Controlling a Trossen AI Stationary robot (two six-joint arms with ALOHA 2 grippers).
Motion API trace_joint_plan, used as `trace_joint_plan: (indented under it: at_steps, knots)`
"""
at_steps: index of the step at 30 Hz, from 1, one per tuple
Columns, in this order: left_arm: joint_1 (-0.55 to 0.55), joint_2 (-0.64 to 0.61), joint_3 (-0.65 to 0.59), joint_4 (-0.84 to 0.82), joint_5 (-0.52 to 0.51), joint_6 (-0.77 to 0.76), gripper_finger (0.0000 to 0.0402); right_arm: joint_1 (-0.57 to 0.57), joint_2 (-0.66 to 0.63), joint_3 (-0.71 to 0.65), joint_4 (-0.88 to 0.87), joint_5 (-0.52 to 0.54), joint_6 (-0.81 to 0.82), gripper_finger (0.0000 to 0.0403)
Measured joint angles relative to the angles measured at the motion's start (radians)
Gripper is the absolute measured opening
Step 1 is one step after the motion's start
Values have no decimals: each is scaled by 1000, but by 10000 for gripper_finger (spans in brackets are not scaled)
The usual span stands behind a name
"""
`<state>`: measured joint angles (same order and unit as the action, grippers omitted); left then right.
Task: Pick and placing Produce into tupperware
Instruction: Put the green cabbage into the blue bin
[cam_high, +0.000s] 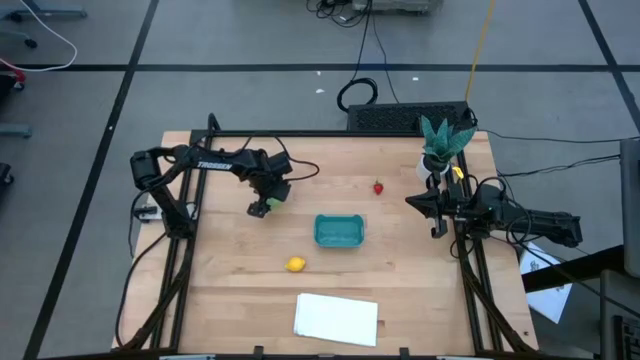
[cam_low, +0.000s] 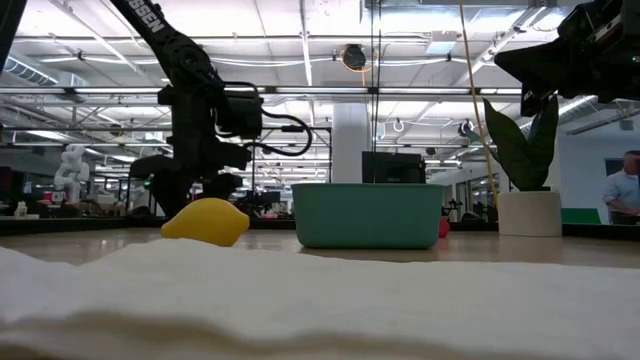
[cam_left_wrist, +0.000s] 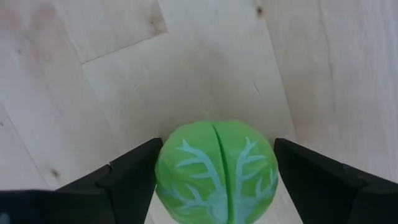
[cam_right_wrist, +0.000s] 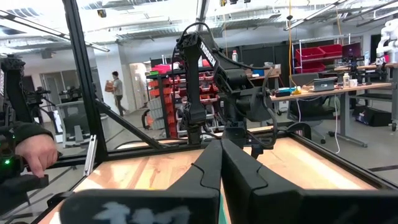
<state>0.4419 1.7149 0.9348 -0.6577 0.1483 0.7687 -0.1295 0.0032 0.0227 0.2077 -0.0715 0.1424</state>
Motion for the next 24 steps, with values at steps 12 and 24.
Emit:
trace_joint_plan:
  at_steps: [12, 24]
  knots:
    - [-4, 1, 0, 9, -19, -13, 268, 0, 0, 0, 0, 0, 0, 0]
    - [-6, 0, 0, 6, -37, -14, 244, 0, 0, 0, 0, 0, -1, 0]
